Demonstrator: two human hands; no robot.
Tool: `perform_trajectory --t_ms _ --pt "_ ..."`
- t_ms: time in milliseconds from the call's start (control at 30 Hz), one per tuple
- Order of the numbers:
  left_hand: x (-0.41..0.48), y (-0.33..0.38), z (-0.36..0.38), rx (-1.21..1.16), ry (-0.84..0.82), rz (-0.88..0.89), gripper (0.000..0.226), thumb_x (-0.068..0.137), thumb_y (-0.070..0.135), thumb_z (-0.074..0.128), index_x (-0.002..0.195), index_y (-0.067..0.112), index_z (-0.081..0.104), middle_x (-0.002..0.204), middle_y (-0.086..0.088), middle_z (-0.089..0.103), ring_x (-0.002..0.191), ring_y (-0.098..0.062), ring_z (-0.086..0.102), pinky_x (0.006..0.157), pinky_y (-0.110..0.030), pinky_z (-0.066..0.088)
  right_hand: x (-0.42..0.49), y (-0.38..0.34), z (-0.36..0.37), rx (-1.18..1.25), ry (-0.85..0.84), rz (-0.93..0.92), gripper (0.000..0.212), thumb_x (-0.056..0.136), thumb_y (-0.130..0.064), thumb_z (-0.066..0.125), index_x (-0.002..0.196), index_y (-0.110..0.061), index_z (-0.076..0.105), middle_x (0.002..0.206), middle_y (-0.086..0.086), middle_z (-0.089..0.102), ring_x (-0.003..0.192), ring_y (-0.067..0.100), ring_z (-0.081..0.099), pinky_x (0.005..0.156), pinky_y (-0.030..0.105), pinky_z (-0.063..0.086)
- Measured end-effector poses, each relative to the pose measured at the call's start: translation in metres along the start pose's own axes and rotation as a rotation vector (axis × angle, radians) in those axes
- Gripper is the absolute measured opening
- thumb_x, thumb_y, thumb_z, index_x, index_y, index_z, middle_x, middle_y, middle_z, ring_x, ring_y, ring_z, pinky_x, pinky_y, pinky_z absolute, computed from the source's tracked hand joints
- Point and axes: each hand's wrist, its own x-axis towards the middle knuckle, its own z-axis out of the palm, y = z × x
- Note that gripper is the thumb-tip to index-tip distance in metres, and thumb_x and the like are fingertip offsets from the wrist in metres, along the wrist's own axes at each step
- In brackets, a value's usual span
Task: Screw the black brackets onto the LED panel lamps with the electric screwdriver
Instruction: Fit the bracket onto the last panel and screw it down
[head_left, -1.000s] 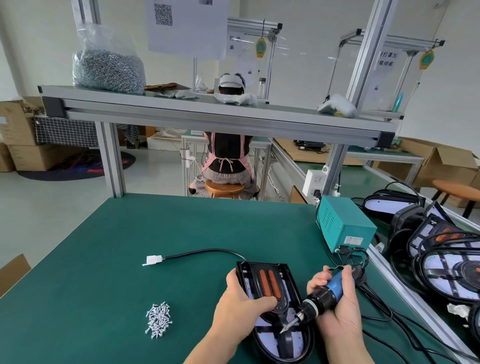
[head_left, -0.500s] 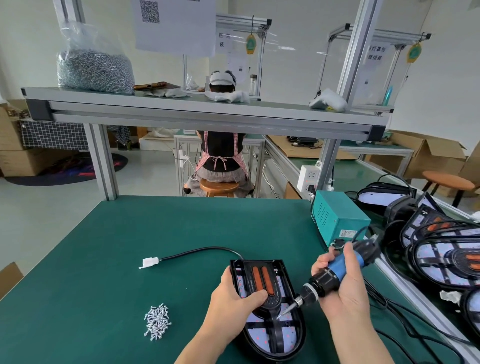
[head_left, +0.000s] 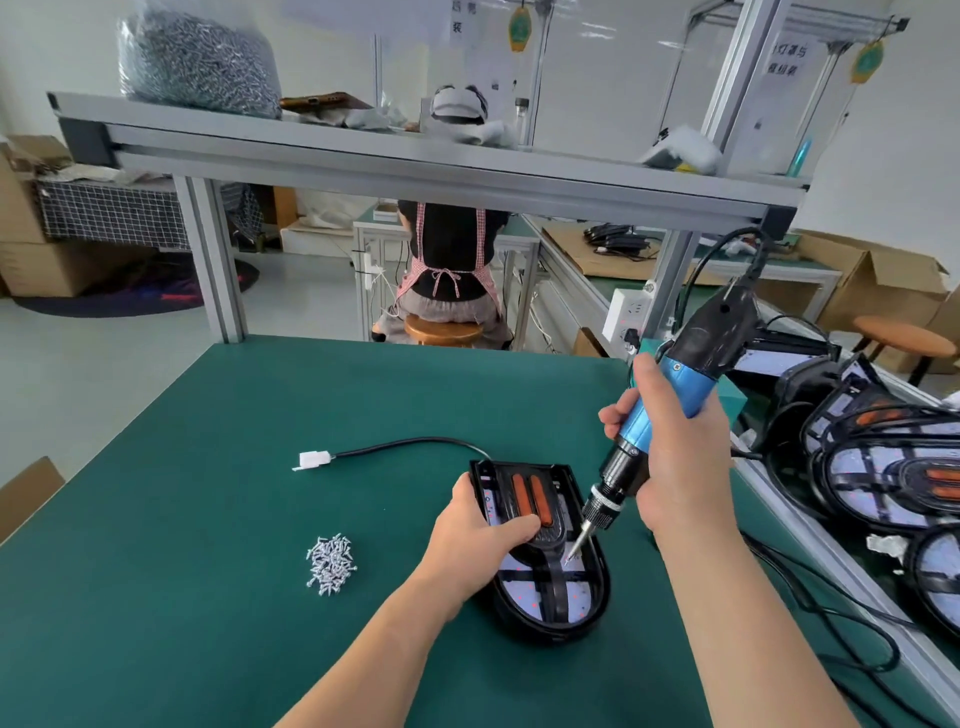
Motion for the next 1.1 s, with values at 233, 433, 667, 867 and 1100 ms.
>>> perform_trajectory --t_ms 233,433,667,867,1100 --pt "0.001 -0.002 0.001 -0.013 -0.002 -0.007 0.056 0.061 0.038 0.079 0.111 0.033 0.054 0.106 0.012 0.072 0.102 -0.010 0.068 0.099 -0.040 0.052 -0.006 0.000 0.001 -0.118 -0.001 -0.079 0.029 0.087 -0.032 0.073 0.098 -0.012 0.054 0.059 -0.001 0.060 0.056 0.018 0.066 0.052 0.024 0.052" --pt "0.001 -0.002 0.001 -0.019 -0.012 -0.017 0.055 0.062 0.038 0.079 0.110 0.032 0.053 0.106 0.011 0.072 0.101 -0.011 0.068 0.099 -0.040 0.053 -0.005 0.009 -0.003 -0.174 -0.016 -0.083 0.018 0.094 -0.021 0.072 0.093 -0.015 0.055 0.059 0.000 0.060 0.054 0.017 0.065 0.053 0.023 0.052" --pt "0.000 0.000 0.001 -0.025 -0.016 -0.012 0.055 0.063 0.037 0.079 0.112 0.031 0.053 0.107 0.010 0.072 0.101 -0.011 0.068 0.099 -0.041 0.052 -0.006 0.019 -0.005 -0.163 -0.043 -0.063 0.022 0.087 -0.028 0.074 0.093 -0.016 0.057 0.061 0.001 0.061 0.056 0.019 0.066 0.055 0.023 0.053" --pt "0.000 0.000 0.001 -0.020 -0.013 -0.015 0.055 0.063 0.037 0.079 0.111 0.031 0.053 0.106 0.010 0.072 0.101 -0.011 0.068 0.098 -0.041 0.053 -0.006 0.022 -0.006 -0.167 -0.058 -0.042 0.030 0.081 -0.037 0.075 0.094 -0.016 0.058 0.060 0.001 0.060 0.056 0.020 0.065 0.056 0.025 0.053" --pt "0.001 0.000 0.004 -0.015 0.003 -0.011 0.053 0.063 0.036 0.079 0.110 0.031 0.053 0.104 0.011 0.072 0.098 -0.009 0.068 0.095 -0.038 0.054 -0.012 0.025 -0.006 -0.201 -0.097 -0.045 0.027 0.072 -0.038 0.077 0.092 -0.024 0.065 0.060 0.003 0.063 0.056 0.018 0.063 0.057 0.024 0.052"
